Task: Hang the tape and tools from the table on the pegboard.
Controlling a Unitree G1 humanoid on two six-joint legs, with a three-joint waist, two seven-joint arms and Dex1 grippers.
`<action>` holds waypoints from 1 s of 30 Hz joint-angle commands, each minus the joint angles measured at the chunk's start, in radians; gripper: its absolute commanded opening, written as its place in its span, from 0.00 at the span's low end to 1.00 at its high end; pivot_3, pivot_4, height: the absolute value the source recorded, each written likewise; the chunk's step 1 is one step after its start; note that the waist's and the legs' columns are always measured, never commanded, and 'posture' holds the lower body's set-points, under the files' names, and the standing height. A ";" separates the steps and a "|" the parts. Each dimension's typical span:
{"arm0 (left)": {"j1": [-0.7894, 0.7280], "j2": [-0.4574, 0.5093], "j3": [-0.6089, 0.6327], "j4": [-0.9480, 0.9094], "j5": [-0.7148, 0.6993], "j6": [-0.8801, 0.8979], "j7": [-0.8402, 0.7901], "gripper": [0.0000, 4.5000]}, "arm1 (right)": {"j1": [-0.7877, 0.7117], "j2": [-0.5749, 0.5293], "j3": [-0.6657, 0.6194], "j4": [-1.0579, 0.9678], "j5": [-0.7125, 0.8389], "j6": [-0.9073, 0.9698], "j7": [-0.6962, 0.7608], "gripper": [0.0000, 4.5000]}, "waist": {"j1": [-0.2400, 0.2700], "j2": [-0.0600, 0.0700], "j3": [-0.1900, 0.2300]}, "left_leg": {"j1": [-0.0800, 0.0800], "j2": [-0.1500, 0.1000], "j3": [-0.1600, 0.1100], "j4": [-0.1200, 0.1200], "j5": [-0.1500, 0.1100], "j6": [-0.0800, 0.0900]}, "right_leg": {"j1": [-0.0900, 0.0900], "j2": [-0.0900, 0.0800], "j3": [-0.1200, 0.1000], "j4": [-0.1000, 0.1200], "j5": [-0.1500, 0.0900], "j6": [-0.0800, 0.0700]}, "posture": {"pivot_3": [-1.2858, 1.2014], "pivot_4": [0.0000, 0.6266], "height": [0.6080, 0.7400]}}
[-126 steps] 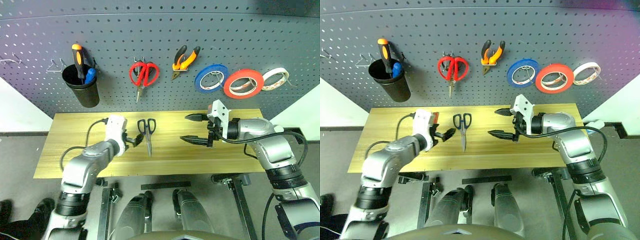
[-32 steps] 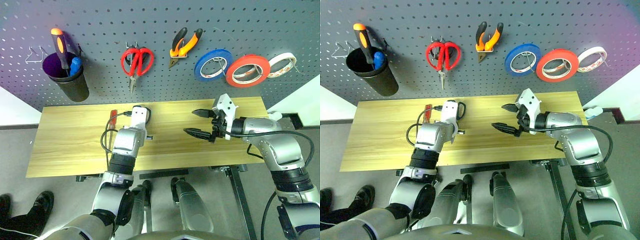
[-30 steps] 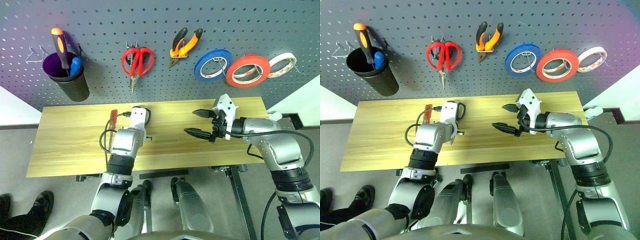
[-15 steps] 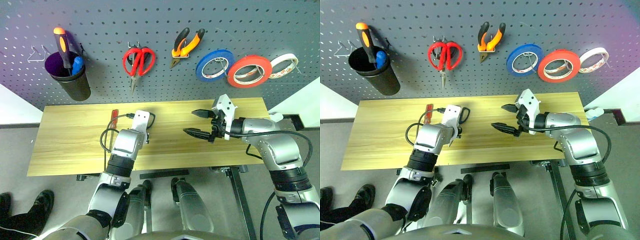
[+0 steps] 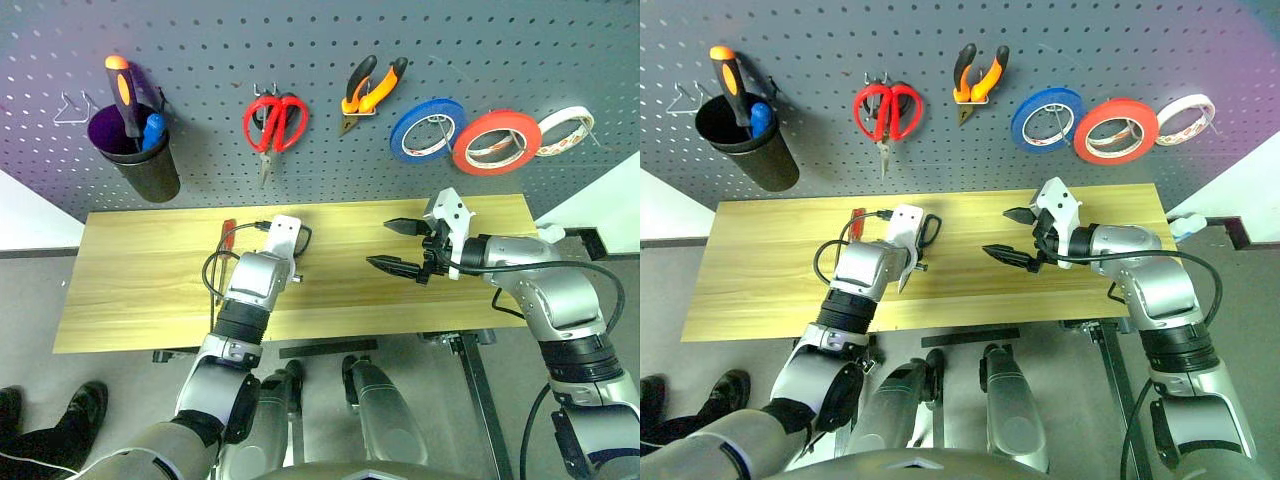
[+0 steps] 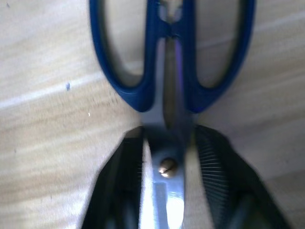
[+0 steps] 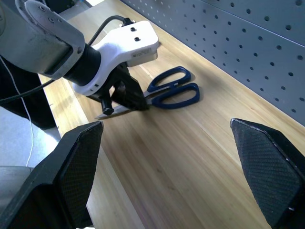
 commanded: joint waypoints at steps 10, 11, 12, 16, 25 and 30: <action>0.035 0.001 -0.011 0.015 0.020 0.005 -0.001 0.21 | -0.004 -0.011 -0.023 -0.004 0.013 -0.016 0.021 1.00 | 0.001 0.000 0.000 | 0.000 0.000 0.000 0.000 0.000 0.000 | 0.000 0.000 0.000 0.000 0.000 0.000 | 0.41 0.59 1.00; 0.036 0.003 -0.016 0.013 0.021 0.003 -0.004 0.21 | -0.003 -0.012 -0.022 -0.004 0.014 -0.017 0.027 1.00 | 0.001 0.000 0.000 | 0.000 0.000 0.000 0.000 0.000 0.000 | 0.000 0.000 0.000 0.000 0.000 0.000 | 0.41 0.59 1.00; 0.036 -0.001 -0.017 0.001 0.019 0.008 -0.004 0.21 | -0.001 -0.020 -0.023 -0.001 0.014 -0.021 0.040 1.00 | 0.001 0.000 0.000 | 0.000 0.000 0.000 0.000 0.000 0.000 | 0.000 0.000 0.000 0.000 0.000 0.000 | 0.41 0.58 1.00; 0.036 -0.010 -0.021 -0.027 0.016 0.016 0.002 0.21 | -0.002 -0.031 -0.047 0.007 0.051 -0.018 0.094 1.00 | 0.001 0.000 0.000 | 0.000 0.000 0.000 0.000 0.000 0.000 | 0.000 0.000 0.000 0.000 0.000 0.000 | 0.41 0.58 1.00; 0.072 0.029 -0.083 -0.160 0.017 0.021 -0.066 0.21 | 0.025 -0.022 -0.193 0.012 0.301 0.073 0.238 1.00 | 0.003 0.000 0.000 | -0.001 0.000 0.000 -0.001 0.000 0.000 | 0.000 0.000 0.000 0.000 0.000 0.000 | 0.41 0.57 1.00; 0.107 0.077 -0.144 -0.228 0.035 -0.045 -0.107 0.21 | 0.083 -0.044 -0.175 0.022 0.303 0.013 0.359 1.00 | 0.005 0.000 0.000 | -0.002 0.000 0.000 -0.001 0.000 0.000 | -0.001 0.000 0.000 -0.001 0.000 0.000 | 0.41 0.55 1.00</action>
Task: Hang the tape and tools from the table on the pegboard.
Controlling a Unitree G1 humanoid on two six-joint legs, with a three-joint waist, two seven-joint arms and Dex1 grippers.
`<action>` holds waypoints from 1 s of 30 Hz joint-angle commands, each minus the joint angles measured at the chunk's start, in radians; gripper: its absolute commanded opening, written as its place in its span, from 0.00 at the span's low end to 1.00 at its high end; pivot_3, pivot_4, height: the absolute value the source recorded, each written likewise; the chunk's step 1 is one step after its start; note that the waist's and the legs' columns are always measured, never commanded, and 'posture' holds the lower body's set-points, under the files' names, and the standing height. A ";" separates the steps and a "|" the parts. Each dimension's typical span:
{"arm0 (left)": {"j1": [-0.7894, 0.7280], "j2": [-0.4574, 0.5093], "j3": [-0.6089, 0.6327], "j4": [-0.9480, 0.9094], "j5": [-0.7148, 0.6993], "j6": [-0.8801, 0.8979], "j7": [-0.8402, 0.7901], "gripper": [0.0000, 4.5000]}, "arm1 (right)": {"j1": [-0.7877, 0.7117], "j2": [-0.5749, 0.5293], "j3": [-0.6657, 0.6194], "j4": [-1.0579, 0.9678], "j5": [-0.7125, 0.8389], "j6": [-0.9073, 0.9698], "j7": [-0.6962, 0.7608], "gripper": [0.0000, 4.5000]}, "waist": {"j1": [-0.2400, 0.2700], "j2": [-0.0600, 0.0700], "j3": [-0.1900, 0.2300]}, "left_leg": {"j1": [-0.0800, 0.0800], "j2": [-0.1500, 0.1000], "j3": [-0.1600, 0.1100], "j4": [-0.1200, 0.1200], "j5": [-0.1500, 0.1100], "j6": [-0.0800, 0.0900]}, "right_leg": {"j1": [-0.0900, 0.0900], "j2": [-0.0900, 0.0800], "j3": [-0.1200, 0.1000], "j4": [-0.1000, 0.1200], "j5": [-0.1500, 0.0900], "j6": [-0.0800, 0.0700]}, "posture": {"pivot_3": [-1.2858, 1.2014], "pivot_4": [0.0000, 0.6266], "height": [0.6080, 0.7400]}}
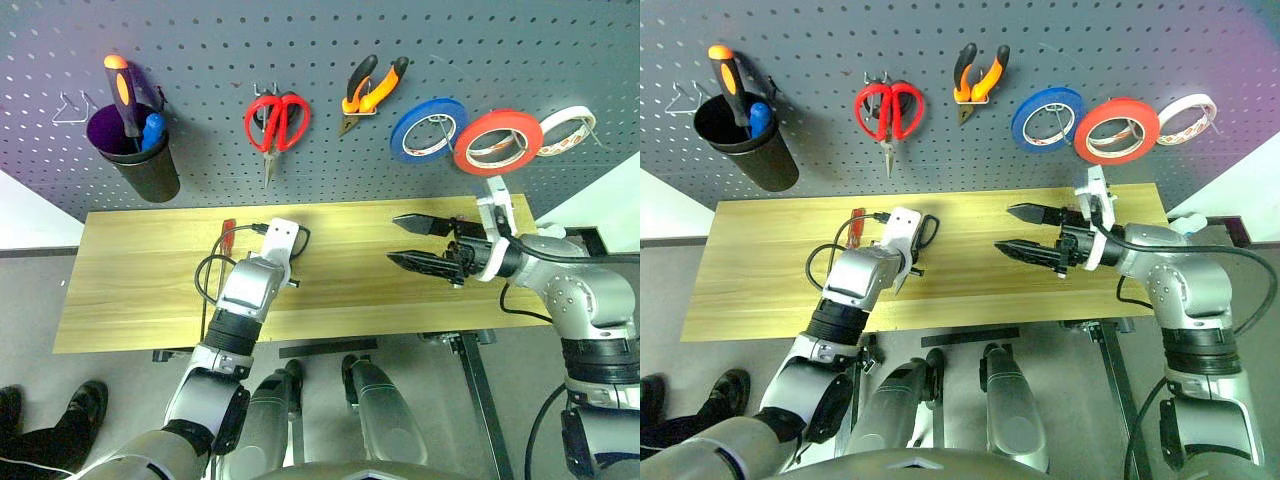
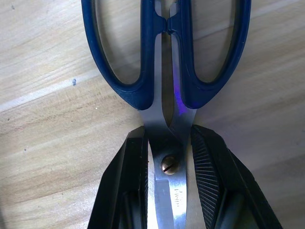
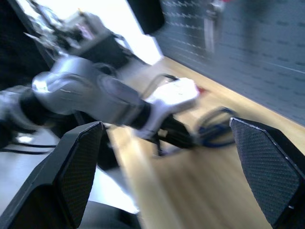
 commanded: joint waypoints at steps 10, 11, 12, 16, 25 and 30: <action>0.130 0.112 -0.090 -0.234 0.013 -0.161 -0.139 0.21 | 0.012 -0.034 0.034 0.035 -0.055 -0.116 0.104 1.00 | -0.001 0.000 0.000 | -0.001 0.000 0.000 0.000 0.000 0.000 | -0.001 0.000 0.000 0.000 0.000 0.000 | 0.41 0.54 1.00; 0.140 0.117 -0.084 -0.252 0.016 -0.149 -0.134 0.21 | 0.009 -0.035 0.035 0.042 -0.056 -0.117 0.108 1.00 | -0.001 0.000 0.000 | -0.001 0.000 0.000 0.000 0.000 0.000 | -0.002 0.000 0.000 0.000 0.000 0.000 | 0.41 0.54 1.00; 0.156 0.140 -0.095 -0.282 0.025 -0.156 -0.142 0.21 | 0.008 -0.037 0.034 0.049 -0.058 -0.122 0.114 1.00 | -0.001 0.000 0.000 | -0.002 0.000 0.000 0.000 0.000 0.000 | -0.002 0.000 0.000 0.000 0.000 0.000 | 0.41 0.53 1.00; 0.220 0.210 -0.146 -0.383 0.060 -0.198 -0.166 0.21 | -0.001 -0.041 0.028 0.079 -0.069 -0.144 0.130 1.00 | -0.001 0.001 0.000 | -0.002 0.000 0.000 0.000 0.000 0.000 | -0.003 0.000 0.000 0.000 0.000 0.000 | 0.42 0.51 1.00; 0.379 0.344 -0.182 -0.515 0.081 -0.443 -0.263 0.21 | -0.023 -0.026 0.020 0.165 -0.091 -0.231 0.168 1.00 | 0.001 0.003 -0.002 | -0.003 0.000 0.000 0.001 0.000 0.000 | -0.003 0.000 0.000 0.001 0.000 -0.001 | 0.42 0.45 1.00; 0.450 0.389 -0.134 -0.562 0.100 -0.579 -0.263 0.21 | -0.028 -0.028 0.012 0.225 -0.096 -0.295 0.216 1.00 | 0.000 0.004 -0.003 | -0.003 0.000 0.000 0.001 0.000 0.000 | -0.003 0.000 0.000 0.001 0.000 -0.001 | 0.42 0.42 1.00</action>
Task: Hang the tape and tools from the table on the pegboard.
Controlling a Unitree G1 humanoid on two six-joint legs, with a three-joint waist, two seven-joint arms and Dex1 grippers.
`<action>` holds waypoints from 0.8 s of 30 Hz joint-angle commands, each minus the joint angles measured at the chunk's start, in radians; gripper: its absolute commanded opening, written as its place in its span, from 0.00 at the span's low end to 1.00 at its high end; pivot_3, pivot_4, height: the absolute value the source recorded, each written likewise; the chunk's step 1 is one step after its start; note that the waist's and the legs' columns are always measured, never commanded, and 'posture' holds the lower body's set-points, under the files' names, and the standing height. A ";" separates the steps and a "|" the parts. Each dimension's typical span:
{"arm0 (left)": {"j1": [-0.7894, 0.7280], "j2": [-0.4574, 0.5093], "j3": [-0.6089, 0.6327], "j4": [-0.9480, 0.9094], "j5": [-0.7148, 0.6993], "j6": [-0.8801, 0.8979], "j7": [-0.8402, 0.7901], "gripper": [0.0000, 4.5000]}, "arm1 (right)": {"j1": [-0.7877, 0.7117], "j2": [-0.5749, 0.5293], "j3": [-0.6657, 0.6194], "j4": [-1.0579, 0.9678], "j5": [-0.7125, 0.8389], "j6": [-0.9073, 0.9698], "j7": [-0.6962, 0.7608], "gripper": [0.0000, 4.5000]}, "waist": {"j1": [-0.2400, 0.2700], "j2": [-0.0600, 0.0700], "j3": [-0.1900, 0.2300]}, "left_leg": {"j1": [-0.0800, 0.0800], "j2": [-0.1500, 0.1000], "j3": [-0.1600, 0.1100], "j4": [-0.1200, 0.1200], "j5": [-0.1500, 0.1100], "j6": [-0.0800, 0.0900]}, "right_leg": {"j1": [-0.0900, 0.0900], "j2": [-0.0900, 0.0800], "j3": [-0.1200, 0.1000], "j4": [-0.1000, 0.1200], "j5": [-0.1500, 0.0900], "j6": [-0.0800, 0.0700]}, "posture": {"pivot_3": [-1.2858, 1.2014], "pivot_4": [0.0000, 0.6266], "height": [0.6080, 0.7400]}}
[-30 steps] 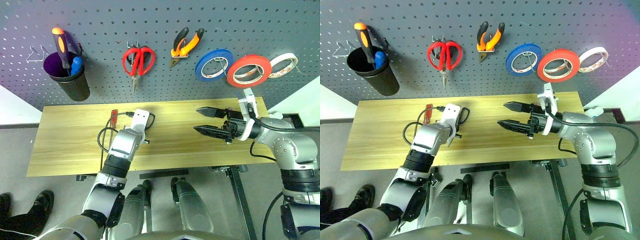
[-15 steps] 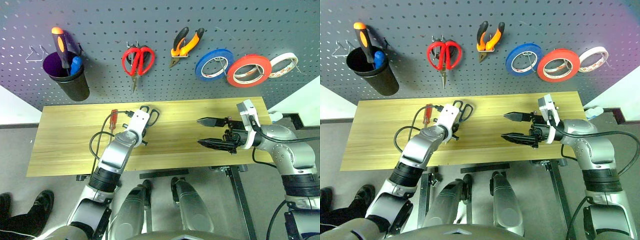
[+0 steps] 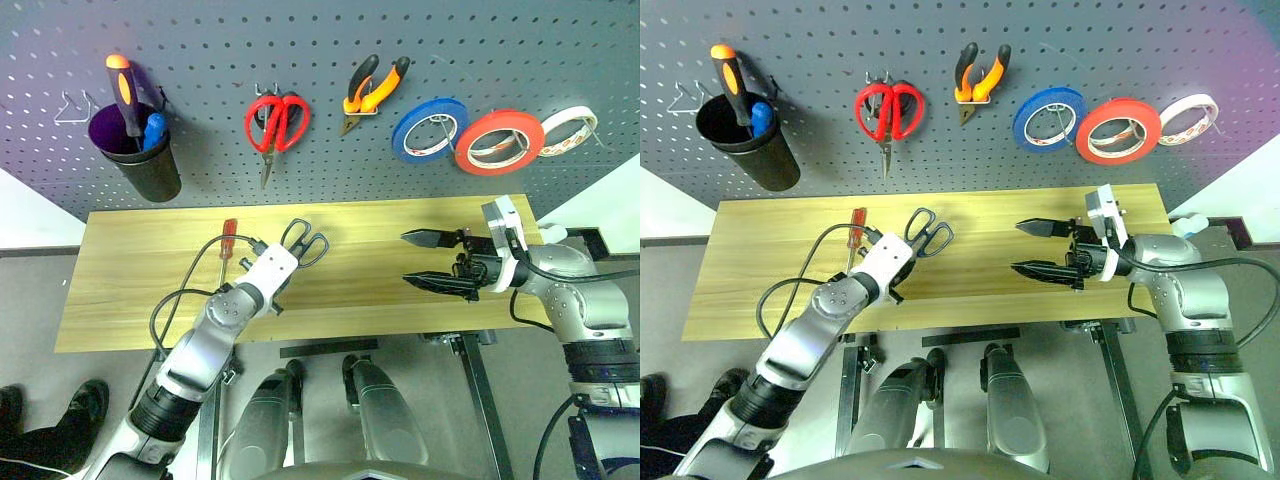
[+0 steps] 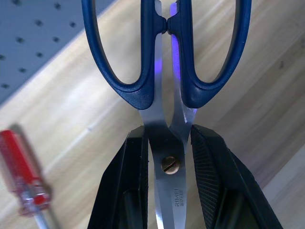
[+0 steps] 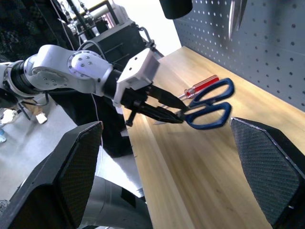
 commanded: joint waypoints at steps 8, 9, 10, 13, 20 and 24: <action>0.097 0.067 0.098 -0.116 0.063 -0.325 0.001 0.21 | -0.017 -0.009 -0.058 0.122 0.034 -0.078 0.108 1.00 | 0.001 0.005 -0.007 | 0.000 0.000 0.000 0.001 0.000 0.000 | 0.000 0.000 0.000 0.001 0.000 0.000 | 0.42 0.39 1.00; 0.104 0.066 0.103 -0.118 0.062 -0.335 -0.002 0.21 | -0.016 -0.011 -0.061 0.134 0.032 -0.084 0.116 1.00 | 0.001 0.005 -0.008 | 0.000 0.000 0.000 0.002 0.000 0.000 | 0.000 0.000 0.000 0.001 0.000 0.000 | 0.42 0.38 1.00; 0.110 0.064 0.109 -0.121 0.073 -0.357 0.010 0.21 | -0.017 -0.011 -0.065 0.146 0.031 -0.089 0.123 1.00 | 0.000 0.005 -0.009 | 0.000 0.000 0.000 0.002 0.000 0.000 | 0.001 0.000 0.000 0.001 0.000 0.000 | 0.42 0.38 1.00; 0.123 0.067 0.122 -0.133 0.086 -0.415 0.011 0.21 | -0.029 -0.011 -0.081 0.174 0.033 -0.094 0.134 1.00 | 0.000 0.007 -0.012 | 0.000 0.000 0.000 0.004 0.000 0.000 | 0.001 0.000 0.000 0.002 0.000 0.000 | 0.42 0.38 1.00; 0.126 0.071 0.136 -0.158 0.083 -0.563 -0.023 0.21 | -0.076 0.024 -0.134 0.257 0.038 -0.082 0.061 1.00 | -0.002 0.009 -0.013 | 0.000 0.000 0.001 0.015 0.000 0.000 | 0.001 0.000 0.000 0.013 0.000 0.000 | 0.42 0.38 1.00; 0.110 0.066 0.168 -0.158 0.104 -0.609 -0.008 0.21 | -0.067 0.034 -0.138 0.282 0.029 -0.089 0.069 1.00 | -0.002 0.012 -0.016 | 0.000 0.000 0.002 0.018 0.000 0.000 | 0.001 0.000 0.000 0.016 0.001 0.000 | 0.42 0.38 1.00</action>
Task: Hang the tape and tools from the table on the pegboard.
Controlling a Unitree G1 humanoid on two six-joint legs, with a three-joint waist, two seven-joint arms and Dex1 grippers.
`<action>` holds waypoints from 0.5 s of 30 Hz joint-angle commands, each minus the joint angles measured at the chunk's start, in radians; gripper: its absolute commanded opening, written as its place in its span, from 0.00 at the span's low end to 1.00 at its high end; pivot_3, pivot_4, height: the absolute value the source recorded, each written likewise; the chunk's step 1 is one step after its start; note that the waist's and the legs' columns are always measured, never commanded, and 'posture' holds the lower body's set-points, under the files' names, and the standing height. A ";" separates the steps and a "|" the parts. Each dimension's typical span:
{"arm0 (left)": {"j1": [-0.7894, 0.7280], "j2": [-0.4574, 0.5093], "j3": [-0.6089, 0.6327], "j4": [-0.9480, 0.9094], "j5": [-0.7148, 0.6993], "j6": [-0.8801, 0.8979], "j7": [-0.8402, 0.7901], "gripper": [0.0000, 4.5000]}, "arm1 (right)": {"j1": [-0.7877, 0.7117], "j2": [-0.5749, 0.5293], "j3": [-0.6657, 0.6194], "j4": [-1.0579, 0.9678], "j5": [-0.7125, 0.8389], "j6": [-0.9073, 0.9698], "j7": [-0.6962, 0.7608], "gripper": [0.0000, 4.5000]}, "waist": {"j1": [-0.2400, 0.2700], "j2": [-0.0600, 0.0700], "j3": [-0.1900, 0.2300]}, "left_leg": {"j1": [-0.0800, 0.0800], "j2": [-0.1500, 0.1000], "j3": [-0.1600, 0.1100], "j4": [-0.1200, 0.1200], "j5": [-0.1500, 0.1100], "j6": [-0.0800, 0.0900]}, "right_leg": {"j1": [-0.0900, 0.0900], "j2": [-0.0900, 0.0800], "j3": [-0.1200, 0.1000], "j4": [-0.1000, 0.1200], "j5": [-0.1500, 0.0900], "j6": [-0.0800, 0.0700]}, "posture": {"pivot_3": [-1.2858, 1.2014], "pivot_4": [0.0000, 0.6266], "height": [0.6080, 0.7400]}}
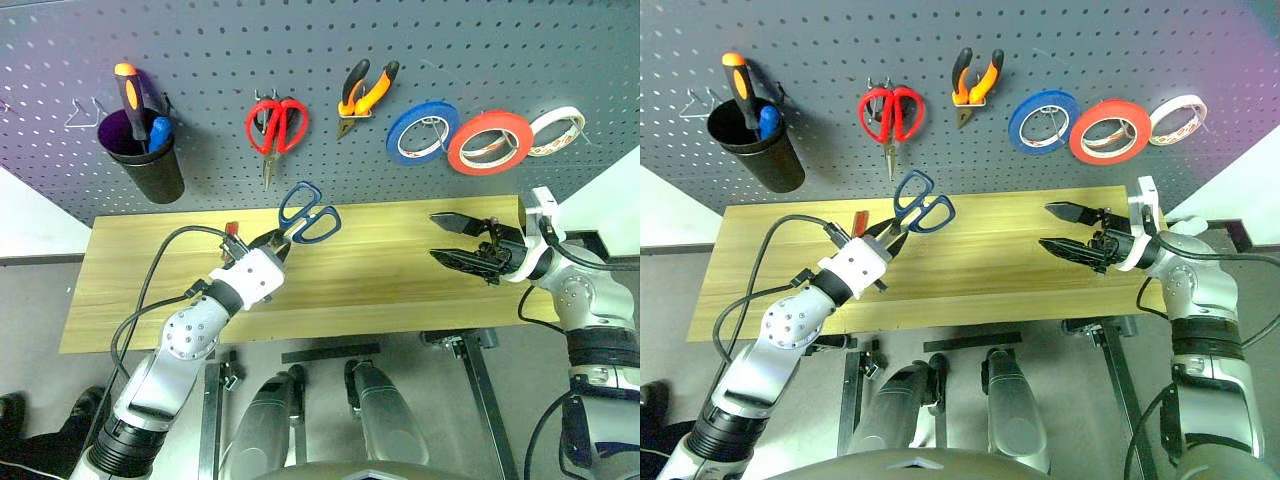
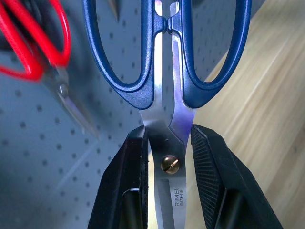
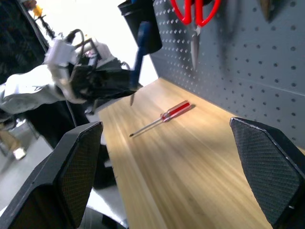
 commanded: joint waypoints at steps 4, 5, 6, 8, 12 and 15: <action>-0.020 0.003 0.068 -0.049 0.033 -0.095 0.014 0.21 | 0.001 0.001 -0.036 0.027 0.011 -0.018 0.005 1.00 | 0.000 0.000 0.000 | 0.000 0.000 0.001 0.000 0.000 0.000 | 0.000 0.000 0.000 0.000 0.000 0.000 | 0.42 0.38 1.00; -0.025 0.003 0.079 -0.047 0.044 -0.105 0.022 0.21 | -0.001 0.001 -0.037 0.029 0.011 -0.018 0.005 1.00 | 0.000 0.000 0.000 | 0.000 0.000 0.001 0.000 0.000 0.000 | 0.000 0.000 0.000 0.000 0.000 0.000 | 0.42 0.38 1.00; -0.030 -0.001 0.092 -0.044 0.042 -0.110 0.025 0.21 | -0.002 0.000 -0.036 0.032 0.008 -0.020 0.005 1.00 | 0.000 0.000 0.000 | 0.000 0.000 0.001 0.000 0.000 0.000 | 0.000 0.000 0.000 0.000 0.000 0.000 | 0.42 0.38 1.00; -0.042 -0.008 0.107 -0.035 0.039 -0.118 0.028 0.21 | -0.007 0.000 -0.034 0.036 0.006 -0.021 0.006 1.00 | 0.000 0.000 0.000 | 0.000 0.000 0.001 0.000 0.000 0.000 | 0.000 0.000 0.000 0.000 0.000 0.000 | 0.42 0.38 1.00; -0.063 -0.021 0.122 -0.006 0.058 -0.130 0.050 0.21 | -0.031 0.005 -0.026 0.063 -0.004 -0.027 -0.002 1.00 | 0.000 0.000 0.000 | 0.000 0.000 0.001 0.001 0.000 0.000 | 0.000 0.000 0.000 0.001 0.000 0.000 | 0.42 0.38 1.00; -0.081 -0.032 0.128 0.010 0.071 -0.136 0.062 0.21 | -0.037 0.009 -0.021 0.077 -0.015 -0.035 -0.002 1.00 | 0.000 0.000 -0.001 | 0.000 0.000 0.001 0.001 0.000 0.000 | 0.000 0.000 0.000 0.001 0.000 0.001 | 0.42 0.38 1.00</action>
